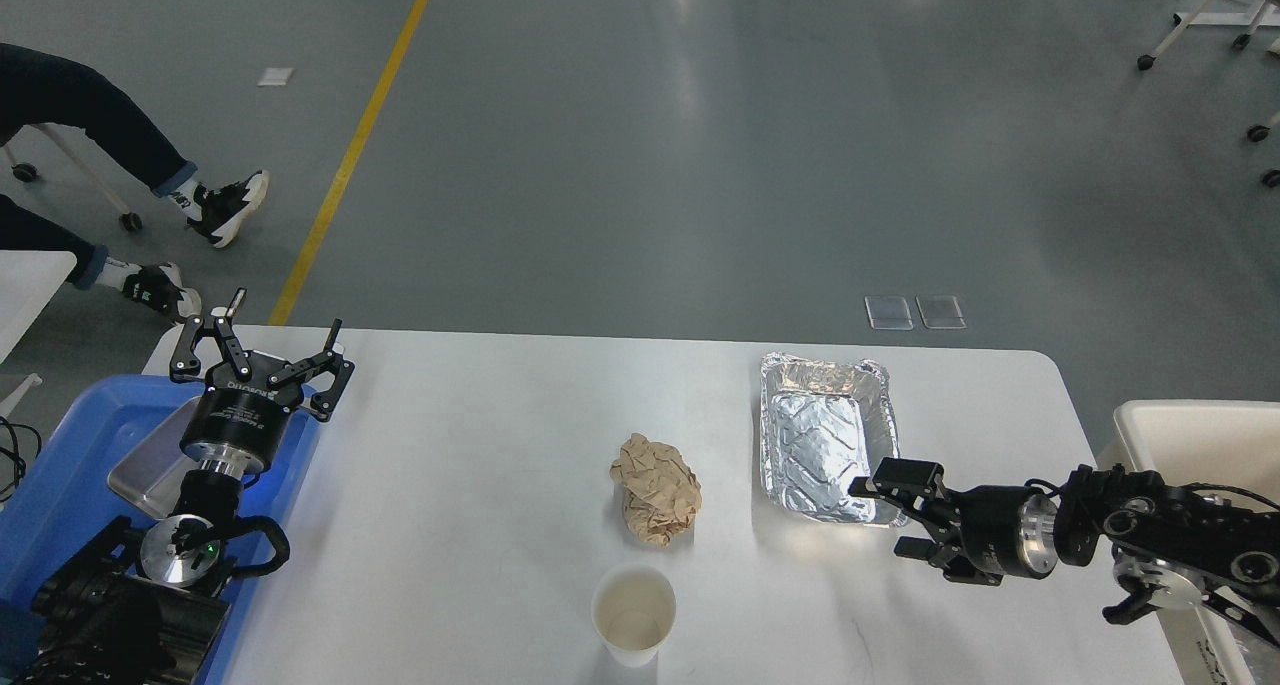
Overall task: Tidy desktop
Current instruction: 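Reach the right gripper to the foil tray's nearer edge and grasp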
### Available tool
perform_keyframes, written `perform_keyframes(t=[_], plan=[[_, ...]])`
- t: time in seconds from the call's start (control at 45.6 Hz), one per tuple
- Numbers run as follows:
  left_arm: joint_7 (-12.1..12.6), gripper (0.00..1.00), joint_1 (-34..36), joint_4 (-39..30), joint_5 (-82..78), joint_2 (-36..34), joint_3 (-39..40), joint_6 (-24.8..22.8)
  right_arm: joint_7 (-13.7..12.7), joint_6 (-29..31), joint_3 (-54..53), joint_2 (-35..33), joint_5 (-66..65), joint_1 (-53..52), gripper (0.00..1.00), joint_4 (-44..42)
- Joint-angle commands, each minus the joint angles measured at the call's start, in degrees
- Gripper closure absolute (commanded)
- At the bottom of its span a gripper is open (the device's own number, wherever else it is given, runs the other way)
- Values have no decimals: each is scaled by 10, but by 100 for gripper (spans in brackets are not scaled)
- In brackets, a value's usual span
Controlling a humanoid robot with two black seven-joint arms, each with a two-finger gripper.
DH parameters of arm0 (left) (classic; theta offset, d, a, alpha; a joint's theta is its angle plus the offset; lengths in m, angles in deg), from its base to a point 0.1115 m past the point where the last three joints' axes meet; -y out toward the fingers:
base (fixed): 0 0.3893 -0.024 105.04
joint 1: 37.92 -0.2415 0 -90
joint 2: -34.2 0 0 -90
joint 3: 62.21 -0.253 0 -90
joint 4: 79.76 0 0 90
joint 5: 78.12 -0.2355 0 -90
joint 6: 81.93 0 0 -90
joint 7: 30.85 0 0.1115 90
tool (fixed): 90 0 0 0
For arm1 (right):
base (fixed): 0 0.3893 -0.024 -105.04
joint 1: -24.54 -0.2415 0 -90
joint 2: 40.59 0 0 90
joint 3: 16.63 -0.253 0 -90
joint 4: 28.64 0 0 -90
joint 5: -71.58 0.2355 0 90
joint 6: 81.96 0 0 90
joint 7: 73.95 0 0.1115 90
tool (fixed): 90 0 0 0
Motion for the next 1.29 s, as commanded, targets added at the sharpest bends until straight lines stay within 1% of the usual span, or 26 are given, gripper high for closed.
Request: perform_keyframes(t=[0.0, 0.329, 0.46, 0.57, 0.657, 0.701, 0.767, 0.898, 0.964, 1.03, 1.139, 1.271], plan=[[0, 2, 0, 0, 0, -7, -1, 0, 0, 0, -1, 22, 0, -6, 0, -24], [0, 2, 1, 0, 0, -17, 0, 4, -5, 1, 0, 44, -1, -8, 0, -35], [0, 2, 1, 0, 0, -17, -1, 4, -5, 1, 0, 50, -1, -8, 0, -51], [0, 2, -1, 0, -1, -18, -1, 4, -5, 1, 0, 69, -2, -8, 0, -81], [0, 2, -4, 0, -1, -22, -1, 4, -5, 2, 0, 73, -3, -11, 4, -95], [1, 2, -3, 0, -1, -28, -1, 4, -6, 3, 0, 74, -4, -11, 9, -100], [1, 2, -3, 0, -1, -32, -1, 4, -6, 8, 1, 75, -8, -14, 22, -106], [1, 2, -4, 0, -1, -33, -3, 4, -5, 8, 22, 75, -10, -22, 49, -107], [1, 2, -4, 0, -1, -33, -10, 4, -5, 8, 29, 75, -10, -25, 59, -108], [-1, 2, -4, 0, 0, -33, -17, 4, -5, 8, 30, 75, -10, -25, 70, -108], [-2, 2, -4, 0, 0, -32, -18, 4, -5, 8, 32, 74, -10, -26, 78, -108], [-2, 2, -4, 0, -1, -34, -19, 3, -4, 8, 33, 74, -15, -30, 94, -112]])
